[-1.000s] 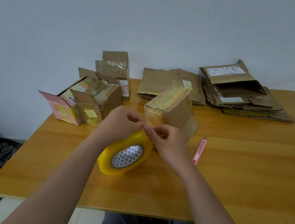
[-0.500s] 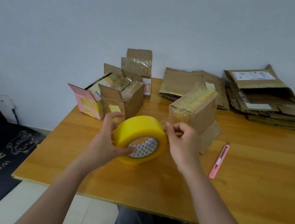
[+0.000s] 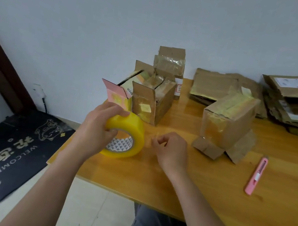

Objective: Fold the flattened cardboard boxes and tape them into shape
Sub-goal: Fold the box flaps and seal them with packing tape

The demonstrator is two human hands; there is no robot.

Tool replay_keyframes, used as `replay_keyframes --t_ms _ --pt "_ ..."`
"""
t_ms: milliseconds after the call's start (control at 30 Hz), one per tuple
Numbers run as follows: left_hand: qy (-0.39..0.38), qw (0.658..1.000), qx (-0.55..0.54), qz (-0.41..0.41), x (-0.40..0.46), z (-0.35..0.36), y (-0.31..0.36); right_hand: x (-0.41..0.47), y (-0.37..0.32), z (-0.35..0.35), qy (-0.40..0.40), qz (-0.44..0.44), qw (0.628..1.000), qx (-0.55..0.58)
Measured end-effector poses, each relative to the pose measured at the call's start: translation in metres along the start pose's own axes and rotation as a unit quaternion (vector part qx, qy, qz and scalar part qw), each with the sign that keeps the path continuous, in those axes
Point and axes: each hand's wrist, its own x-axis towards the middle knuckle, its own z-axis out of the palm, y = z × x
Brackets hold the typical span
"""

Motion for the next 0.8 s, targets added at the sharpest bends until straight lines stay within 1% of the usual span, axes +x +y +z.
replay_keyframes --t_ms 100,200,267,300,367,433,467,500,533,567,600,633,700,733,767,800 --pt "-0.022 0.992 0.114 0.058 0.008 0.010 0.019 -0.005 0.016 -0.002 0.017 -0.009 0.999 -0.035" --pt "-0.078 0.978 0.171 0.091 0.020 0.019 0.043 -0.004 0.033 -0.006 0.023 -0.012 0.996 -0.089" --pt "-0.114 0.970 0.198 0.087 0.027 0.023 0.053 0.000 0.035 -0.010 0.021 0.014 0.991 -0.128" --pt "-0.125 0.968 0.204 0.079 0.030 0.024 0.056 0.004 0.036 -0.013 0.015 0.041 0.988 -0.147" --pt "-0.149 0.966 0.202 0.054 0.034 0.022 0.061 0.008 0.035 -0.020 -0.004 0.079 0.984 -0.160" --pt "-0.200 0.958 0.205 0.025 0.036 0.019 0.067 0.005 0.034 -0.026 -0.004 0.054 0.988 -0.145" --pt "-0.226 0.951 0.211 0.010 0.036 0.018 0.072 0.001 0.035 -0.030 0.014 0.024 0.991 -0.135" --pt "-0.239 0.946 0.219 0.002 0.037 0.018 0.078 -0.002 0.035 -0.034 0.043 -0.012 0.992 -0.116" --pt "-0.231 0.947 0.224 0.005 0.038 0.020 0.085 -0.004 0.037 -0.039 0.086 -0.055 0.991 -0.090" --pt "-0.202 0.955 0.215 0.020 0.040 0.024 0.092 -0.005 0.040 -0.047 0.140 -0.099 0.983 -0.062" --pt "-0.163 0.969 0.181 0.039 0.042 0.030 0.100 -0.004 0.042 -0.057 0.198 -0.140 0.969 -0.035" --pt "-0.129 0.982 0.129 0.049 0.044 0.037 0.109 -0.002 0.043 -0.069 0.252 -0.165 0.953 -0.011" --pt "-0.106 0.993 0.031 0.041 0.051 0.056 0.128 0.006 0.051 -0.093 0.322 -0.181 0.929 0.016" --pt "-0.112 0.993 -0.001 0.035 0.055 0.067 0.137 0.012 0.056 -0.103 0.333 -0.182 0.925 0.017" --pt "-0.120 0.992 -0.025 0.029 0.061 0.081 0.144 0.017 0.061 -0.112 0.321 -0.183 0.929 0.015" --pt "-0.123 0.991 -0.045 0.024 0.067 0.093 0.149 0.022 0.066 -0.120 0.286 -0.186 0.940 0.011"
